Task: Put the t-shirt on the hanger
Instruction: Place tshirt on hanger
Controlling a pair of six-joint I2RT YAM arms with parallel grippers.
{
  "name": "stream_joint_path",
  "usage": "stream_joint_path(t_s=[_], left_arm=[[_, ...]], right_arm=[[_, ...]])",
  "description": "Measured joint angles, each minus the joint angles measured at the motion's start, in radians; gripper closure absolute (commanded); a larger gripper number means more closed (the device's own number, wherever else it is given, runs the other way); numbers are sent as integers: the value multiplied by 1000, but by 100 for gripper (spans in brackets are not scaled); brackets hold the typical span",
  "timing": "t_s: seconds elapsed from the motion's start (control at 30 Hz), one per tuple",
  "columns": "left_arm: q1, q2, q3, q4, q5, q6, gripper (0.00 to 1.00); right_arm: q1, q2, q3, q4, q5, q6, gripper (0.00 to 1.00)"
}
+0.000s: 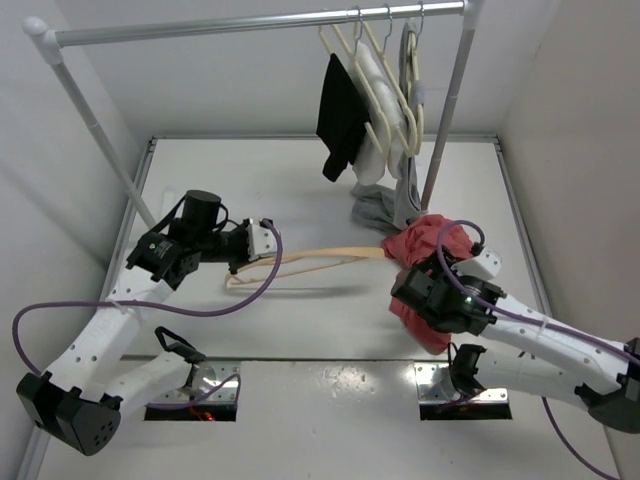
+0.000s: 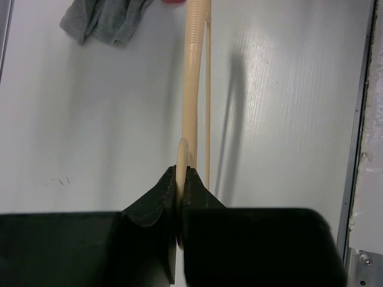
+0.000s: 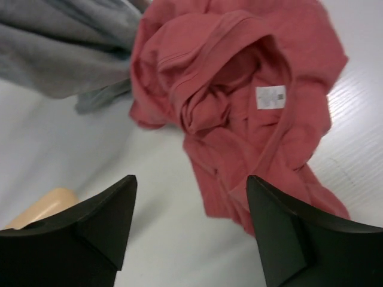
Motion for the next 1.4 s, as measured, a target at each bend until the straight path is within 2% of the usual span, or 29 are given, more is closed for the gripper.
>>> stream_joint_path(t_s=[0.13,0.27,0.7,0.77,0.8,0.83,0.93,1.03,1.07,1.1,1.27,1.4], left_arm=[[-7,0,0,2,-3,-1,100],[-10,-1,0,2,-1,-5,100],[-10,-71,0,2,9,-39,100],[-10,-78,0,2,8,-43,100],[-10,-82,0,2,8,-45,100],[-10,-85,0,2,7,-46,100],[-10,-92,0,2,3,-47,100],[-10,-92,0,2,0,-49,100],[-10,-92,0,2,0,-49,100],[-10,-93,0,2,0,-49,100],[-10,-95,0,2,-18,-50,100],[-10,-117,-7,6,-82,-52,100]], right_arm=[[-34,85,-13,-32,44,89,18],[-85,216,10,-10,53,64,17],[-378,496,-9,284,-21,-238,20],[-405,500,-23,336,-48,-278,31],[-416,500,-36,362,-58,-294,39],[-425,500,-52,387,-70,-312,52],[-442,499,-103,479,-106,-389,72],[-450,494,-129,562,-147,-463,83],[-451,489,-135,586,-161,-488,92],[-452,482,-141,610,-176,-511,98],[-452,417,-180,698,-242,-611,100],[-440,315,-222,789,-351,-734,100]])
